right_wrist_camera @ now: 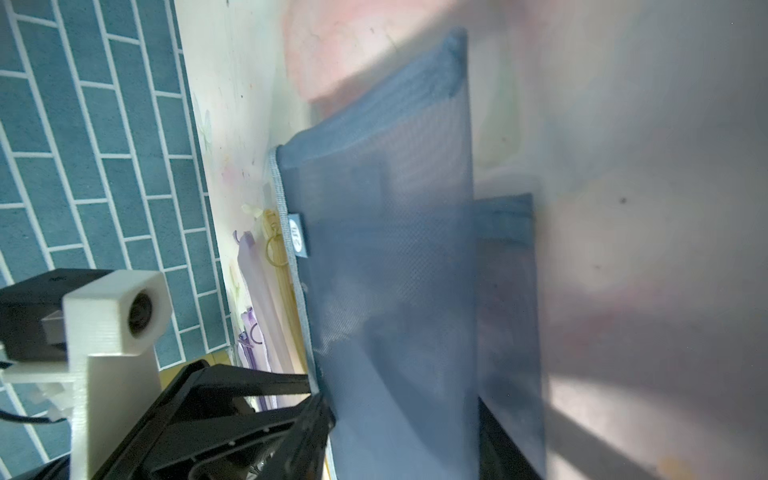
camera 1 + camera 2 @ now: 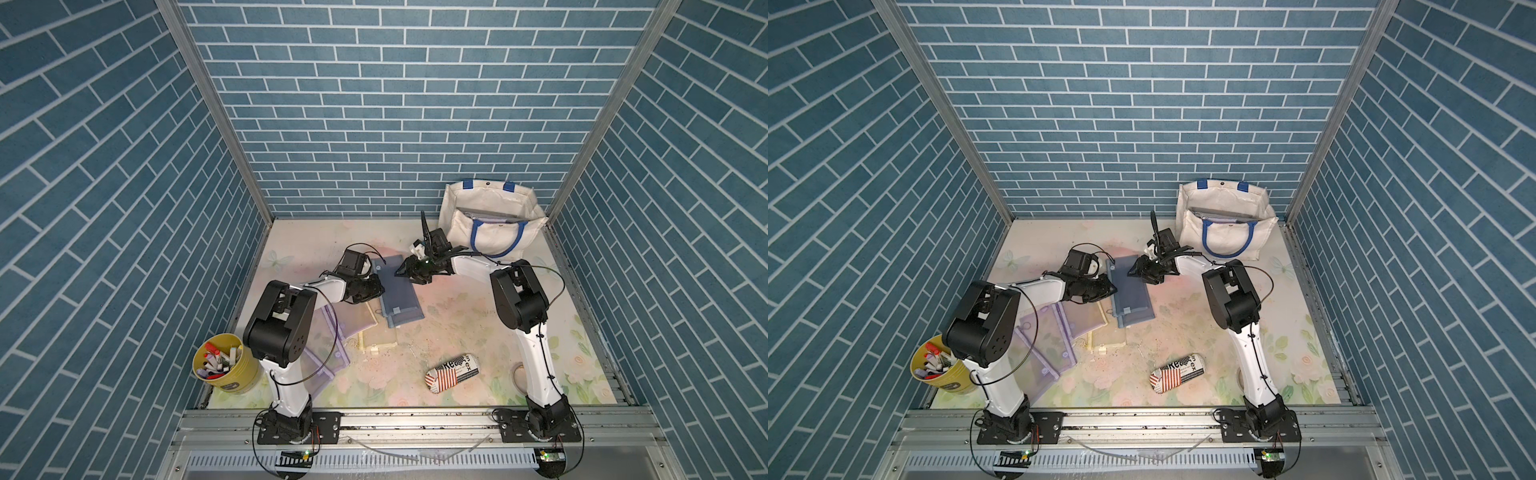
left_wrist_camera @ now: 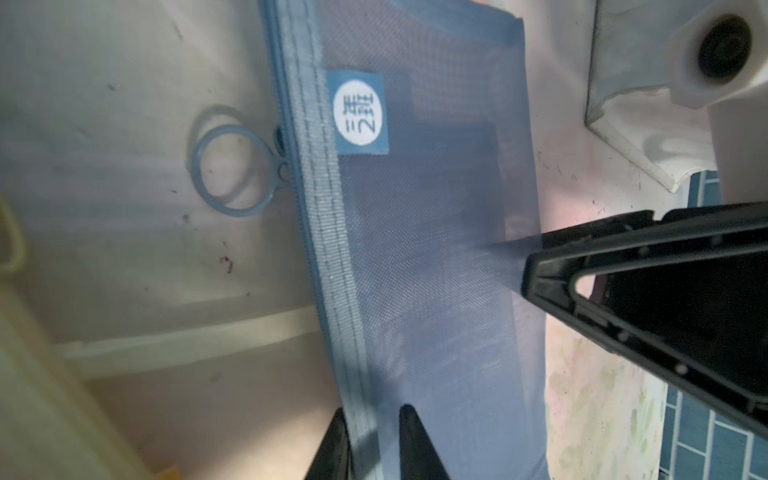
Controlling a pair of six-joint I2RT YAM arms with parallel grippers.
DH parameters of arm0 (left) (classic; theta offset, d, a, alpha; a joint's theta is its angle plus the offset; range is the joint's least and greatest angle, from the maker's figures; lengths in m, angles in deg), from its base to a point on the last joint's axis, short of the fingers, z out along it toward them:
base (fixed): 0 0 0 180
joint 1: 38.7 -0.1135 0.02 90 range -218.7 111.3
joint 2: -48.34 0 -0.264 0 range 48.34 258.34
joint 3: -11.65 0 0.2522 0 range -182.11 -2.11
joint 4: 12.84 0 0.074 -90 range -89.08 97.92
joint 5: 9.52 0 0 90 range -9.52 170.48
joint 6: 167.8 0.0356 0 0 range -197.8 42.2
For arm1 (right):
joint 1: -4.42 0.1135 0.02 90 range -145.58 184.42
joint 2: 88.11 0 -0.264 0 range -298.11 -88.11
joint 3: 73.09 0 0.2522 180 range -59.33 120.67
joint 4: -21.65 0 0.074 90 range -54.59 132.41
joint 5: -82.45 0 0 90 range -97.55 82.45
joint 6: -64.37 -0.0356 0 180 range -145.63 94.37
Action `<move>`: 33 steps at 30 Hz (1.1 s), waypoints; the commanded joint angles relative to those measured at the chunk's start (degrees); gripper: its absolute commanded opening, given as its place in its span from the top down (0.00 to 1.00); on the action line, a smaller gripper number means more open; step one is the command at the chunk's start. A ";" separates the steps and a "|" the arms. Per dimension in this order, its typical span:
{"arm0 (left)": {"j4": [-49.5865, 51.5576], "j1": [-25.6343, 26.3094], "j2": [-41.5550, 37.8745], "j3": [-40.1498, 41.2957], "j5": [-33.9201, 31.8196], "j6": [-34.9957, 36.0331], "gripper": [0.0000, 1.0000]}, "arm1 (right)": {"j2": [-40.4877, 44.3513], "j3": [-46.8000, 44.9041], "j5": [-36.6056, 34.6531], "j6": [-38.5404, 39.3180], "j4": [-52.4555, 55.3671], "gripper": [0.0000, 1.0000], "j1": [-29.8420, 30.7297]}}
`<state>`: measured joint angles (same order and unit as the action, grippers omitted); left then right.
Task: Put the pencil pouch into the canvas bag
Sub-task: Pick up the pencil pouch.
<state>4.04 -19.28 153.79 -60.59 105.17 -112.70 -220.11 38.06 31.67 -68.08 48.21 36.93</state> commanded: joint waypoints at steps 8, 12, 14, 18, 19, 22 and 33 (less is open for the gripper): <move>-0.92 0.91 -1.70 1.28 0.67 0.42 0.77 | 5.67 -5.67 3.11 -2.54 -6.74 0.96 0.14; -0.64 0.88 -6.31 2.81 -0.23 1.48 0.58 | 11.39 -6.44 2.79 -3.05 -6.70 1.00 -0.49; 0.03 0.81 -8.92 3.51 -0.85 2.26 0.46 | 14.01 -5.52 1.81 -2.96 -4.34 1.00 -0.85; 1.46 0.82 -14.26 4.43 -2.09 3.63 0.23 | 20.29 -2.47 -2.12 -0.96 3.12 1.00 -1.03; 1.81 0.84 -15.23 4.43 -2.35 3.92 0.20 | 21.59 -1.76 -3.18 -0.91 4.56 1.00 -1.13; 2.93 0.94 -17.39 3.86 -3.12 4.91 0.12 | 25.57 0.59 -6.48 -1.04 8.02 1.00 -1.66; 7.21 4.37 -18.45 -1.60 -5.31 9.87 0.08 | 30.95 17.09 -24.28 -6.10 20.16 1.00 -9.29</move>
<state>8.47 -17.01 135.56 -58.71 101.17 -106.47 -191.04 49.90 16.11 -71.47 62.70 30.51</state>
